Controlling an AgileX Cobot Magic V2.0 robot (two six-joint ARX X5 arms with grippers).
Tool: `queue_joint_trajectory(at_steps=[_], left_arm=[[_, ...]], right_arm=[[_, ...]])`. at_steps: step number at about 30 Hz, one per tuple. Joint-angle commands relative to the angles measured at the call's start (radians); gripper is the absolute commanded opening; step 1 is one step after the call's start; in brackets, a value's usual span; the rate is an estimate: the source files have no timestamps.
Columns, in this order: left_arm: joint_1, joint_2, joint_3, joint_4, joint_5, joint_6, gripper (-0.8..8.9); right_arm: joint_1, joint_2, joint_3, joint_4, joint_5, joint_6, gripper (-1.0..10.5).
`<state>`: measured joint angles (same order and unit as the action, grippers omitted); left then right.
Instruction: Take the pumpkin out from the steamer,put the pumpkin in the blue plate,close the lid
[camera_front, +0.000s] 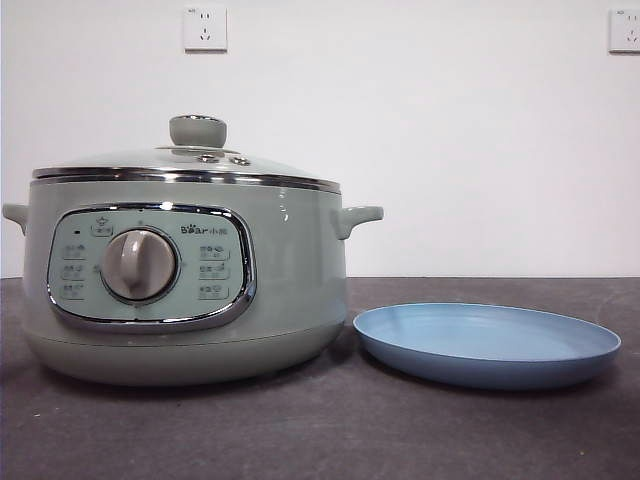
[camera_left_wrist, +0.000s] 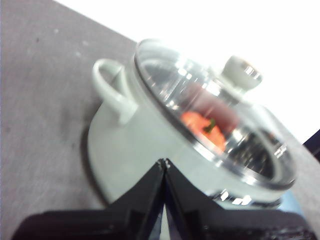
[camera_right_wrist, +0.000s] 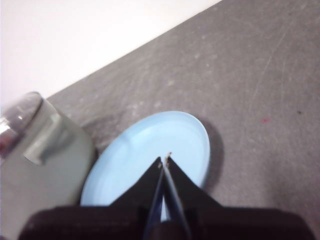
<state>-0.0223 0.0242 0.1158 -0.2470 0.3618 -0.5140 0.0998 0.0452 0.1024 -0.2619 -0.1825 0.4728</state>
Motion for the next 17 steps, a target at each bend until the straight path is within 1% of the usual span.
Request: queue_joint_trajectory(at_steps=[1,5,12,15,17], left_arm=[[0.002,0.031,0.044,-0.001,0.004,-0.01,-0.08],[0.002,0.124,0.122,-0.001,0.004,0.015,-0.08],[0.002,0.319,0.289,-0.001,0.007,0.121,-0.08],[0.002,0.396,0.369,-0.003,0.018,0.179,-0.08],[0.002,0.444,0.423,-0.013,0.043,0.223,-0.08]], right_arm=[[0.0,0.033,0.062,0.005,0.0,0.016,-0.2],[0.0,0.115,0.159,-0.01,-0.002,-0.003,-0.2],[0.0,0.289,0.364,-0.034,-0.005,-0.093,-0.2],[0.0,0.366,0.456,-0.039,-0.043,-0.154,-0.2],[0.0,0.417,0.517,-0.05,-0.079,-0.192,-0.2]])
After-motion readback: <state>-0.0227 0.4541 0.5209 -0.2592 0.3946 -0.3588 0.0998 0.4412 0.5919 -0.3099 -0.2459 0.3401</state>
